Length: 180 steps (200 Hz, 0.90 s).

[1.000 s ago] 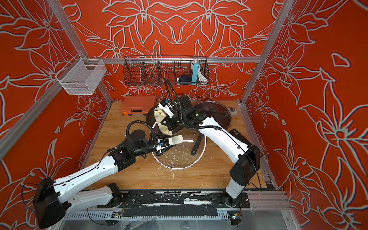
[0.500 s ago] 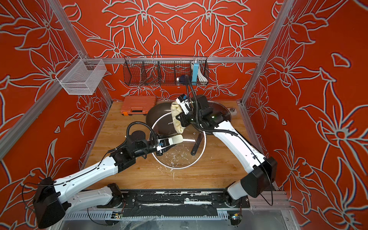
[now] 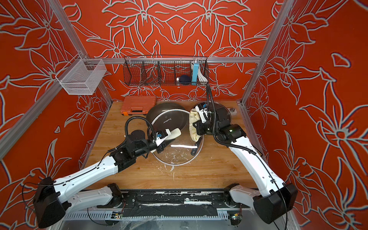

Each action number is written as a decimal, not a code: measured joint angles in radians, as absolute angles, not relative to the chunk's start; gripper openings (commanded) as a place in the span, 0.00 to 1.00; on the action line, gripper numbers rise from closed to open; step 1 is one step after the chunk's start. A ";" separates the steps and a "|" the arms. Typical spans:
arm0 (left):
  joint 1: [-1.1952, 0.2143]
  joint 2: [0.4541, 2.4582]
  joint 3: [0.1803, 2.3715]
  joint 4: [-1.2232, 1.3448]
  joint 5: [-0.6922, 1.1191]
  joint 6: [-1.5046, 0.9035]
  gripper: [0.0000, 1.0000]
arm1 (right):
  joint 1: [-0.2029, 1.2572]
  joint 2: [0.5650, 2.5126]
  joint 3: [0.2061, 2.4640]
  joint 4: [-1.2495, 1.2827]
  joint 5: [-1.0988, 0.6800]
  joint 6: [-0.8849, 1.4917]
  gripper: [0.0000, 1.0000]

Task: Wipe the pot lid with a cloth
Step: Wipe the pot lid.

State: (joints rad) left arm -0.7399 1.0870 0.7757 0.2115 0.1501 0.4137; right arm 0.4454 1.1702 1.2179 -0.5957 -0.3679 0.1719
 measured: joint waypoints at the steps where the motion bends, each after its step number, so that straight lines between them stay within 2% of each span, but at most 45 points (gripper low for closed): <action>1: -0.740 1.088 0.779 0.210 0.147 0.411 0.00 | 0.445 1.169 1.217 -0.596 -0.369 0.171 0.00; 32: -0.740 1.109 0.818 0.203 0.095 0.331 0.00 | 0.468 1.138 1.201 -0.604 -0.395 0.160 0.00; 105: -0.740 1.165 0.898 0.137 -0.009 0.130 0.00 | 0.649 1.130 1.144 -0.554 -0.395 0.192 0.00; 180: -0.739 1.198 0.918 0.134 -0.077 -0.003 0.00 | 0.772 1.197 1.134 -0.450 -0.394 0.258 0.00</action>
State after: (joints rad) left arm -0.7395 1.1980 0.9184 0.1345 -0.0769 -0.0032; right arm 0.7719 1.1973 1.1339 -0.4496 -0.3943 0.2577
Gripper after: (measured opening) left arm 0.413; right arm 0.088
